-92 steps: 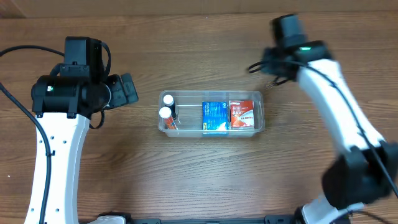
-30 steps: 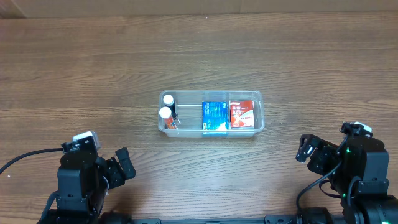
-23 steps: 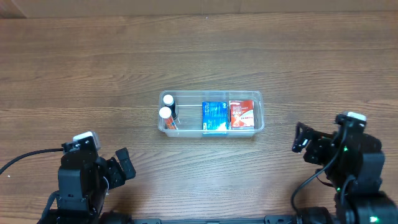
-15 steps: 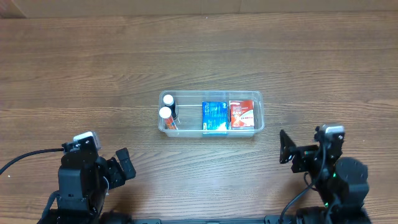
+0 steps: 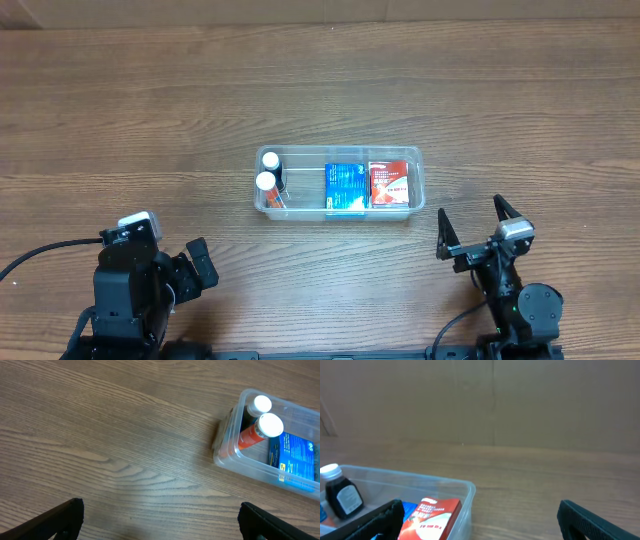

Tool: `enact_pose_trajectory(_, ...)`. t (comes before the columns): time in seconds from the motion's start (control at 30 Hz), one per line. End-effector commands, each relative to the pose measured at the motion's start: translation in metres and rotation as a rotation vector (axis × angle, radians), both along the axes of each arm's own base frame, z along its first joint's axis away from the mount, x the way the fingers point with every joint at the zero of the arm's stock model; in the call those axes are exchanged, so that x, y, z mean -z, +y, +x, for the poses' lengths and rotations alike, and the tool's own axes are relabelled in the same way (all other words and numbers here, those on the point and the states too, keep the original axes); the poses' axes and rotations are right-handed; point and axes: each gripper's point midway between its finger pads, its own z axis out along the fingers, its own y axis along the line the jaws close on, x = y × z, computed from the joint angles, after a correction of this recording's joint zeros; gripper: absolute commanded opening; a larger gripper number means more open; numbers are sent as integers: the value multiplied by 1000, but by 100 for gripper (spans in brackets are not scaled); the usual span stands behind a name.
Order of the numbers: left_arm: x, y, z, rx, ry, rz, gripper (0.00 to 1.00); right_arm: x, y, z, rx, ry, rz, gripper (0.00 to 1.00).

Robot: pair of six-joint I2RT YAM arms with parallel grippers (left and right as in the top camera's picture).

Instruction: Pack container

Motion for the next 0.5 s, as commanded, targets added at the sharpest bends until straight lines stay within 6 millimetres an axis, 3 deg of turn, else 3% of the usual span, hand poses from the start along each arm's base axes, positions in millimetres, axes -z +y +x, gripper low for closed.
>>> enact_pose_trajectory(0.0,0,0,0,-8,-8,-3,100,5,-5,2,33,-6,-5,100)
enact_pose_trajectory(0.47,0,0,0,-8,-8,-3,100,7,-11,3,66,-3,-24,100)
